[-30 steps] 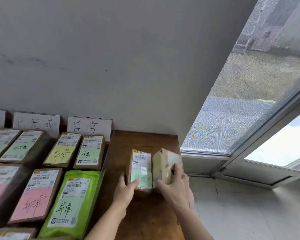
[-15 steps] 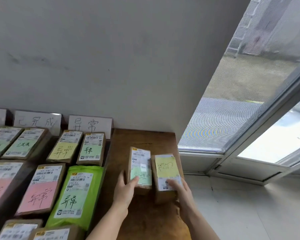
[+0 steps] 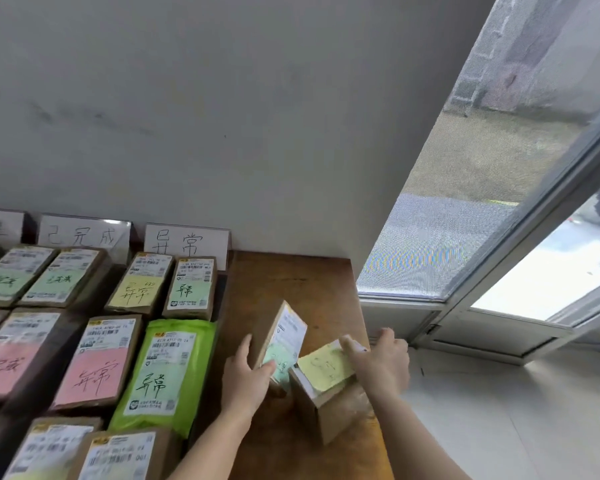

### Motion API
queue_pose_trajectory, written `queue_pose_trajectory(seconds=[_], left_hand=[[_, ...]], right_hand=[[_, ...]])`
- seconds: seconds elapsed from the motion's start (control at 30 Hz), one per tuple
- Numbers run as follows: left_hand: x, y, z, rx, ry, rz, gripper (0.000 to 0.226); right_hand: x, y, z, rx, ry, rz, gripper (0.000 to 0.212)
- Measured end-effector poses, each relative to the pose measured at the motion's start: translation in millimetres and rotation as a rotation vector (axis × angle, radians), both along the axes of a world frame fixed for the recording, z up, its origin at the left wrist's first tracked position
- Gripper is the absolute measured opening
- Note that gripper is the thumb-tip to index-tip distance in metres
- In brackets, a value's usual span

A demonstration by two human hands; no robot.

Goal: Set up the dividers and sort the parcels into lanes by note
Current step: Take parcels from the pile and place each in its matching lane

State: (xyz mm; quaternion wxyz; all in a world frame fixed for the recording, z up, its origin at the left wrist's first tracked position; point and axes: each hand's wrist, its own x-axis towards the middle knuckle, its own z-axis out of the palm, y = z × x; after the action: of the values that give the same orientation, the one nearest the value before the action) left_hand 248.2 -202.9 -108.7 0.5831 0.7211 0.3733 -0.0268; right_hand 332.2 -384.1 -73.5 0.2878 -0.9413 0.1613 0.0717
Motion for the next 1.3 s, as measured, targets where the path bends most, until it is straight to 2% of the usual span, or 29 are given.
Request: queue_pose_trajectory(seconds=[0.07,0.13,0.23,0.3,0.4,0.53,0.67,0.77,0.87,1.03,1.17,1.3], left_hand=[[-2.6,-3.3,0.3,-0.031,-0.005,0.012,0.071],[-3.5,-6.8,1.9,-0.054,-0.016,0.001,0.069],[-3.7,-12.4,1.8,-0.124,-0.026,-0.027,0.068],[-5.1,-16.7,1.5,-0.170,-0.029,-0.013,0.066],[-9.1,-21.5,1.6,-0.224,-0.035,0.024,0.065],[-19.4,-27.6,1.5,-0.251,-0.035,0.033,0.064],[-33.2,-28.1,12.4,-0.313,-0.082,0.100,0.063],[-49.5,-27.3,31.4,-0.361,-0.168,0.185,0.057],[-68.9,-28.3,59.3,-0.364,-0.290,0.243,0.049],[-117.1,-18.8,101.0,-0.354,-0.415,0.328,0.046],[-169.8,-8.6,122.4,-0.375,-0.477,0.437,0.034],[-220.1,1.8,132.5,-0.384,-0.515,0.527,0.021]], right_hand=[[-11.7,2.3,-2.9,0.094,0.068,-0.084,0.079],[-20.8,-0.5,-14.2,0.294,0.084,-0.159,0.077],[-32.5,-6.7,-29.7,0.576,0.001,-0.266,0.047],[-46.2,-6.2,-24.8,0.747,0.079,-0.225,0.030],[-60.6,-9.5,-24.5,0.924,0.181,-0.176,0.032],[-74.6,-16.5,-33.4,0.980,0.263,-0.197,0.042],[-81.1,-23.5,-25.2,1.068,0.251,-0.189,0.029],[-87.3,-21.4,-2.1,1.175,0.232,-0.062,0.033],[-98.1,-16.0,19.4,1.188,0.256,0.061,0.032],[-128.7,-11.4,48.9,1.261,0.248,0.296,0.049],[-154.3,9.4,68.6,1.340,0.217,0.420,0.082],[-182.3,40.8,80.4,1.395,0.235,0.410,0.061]])
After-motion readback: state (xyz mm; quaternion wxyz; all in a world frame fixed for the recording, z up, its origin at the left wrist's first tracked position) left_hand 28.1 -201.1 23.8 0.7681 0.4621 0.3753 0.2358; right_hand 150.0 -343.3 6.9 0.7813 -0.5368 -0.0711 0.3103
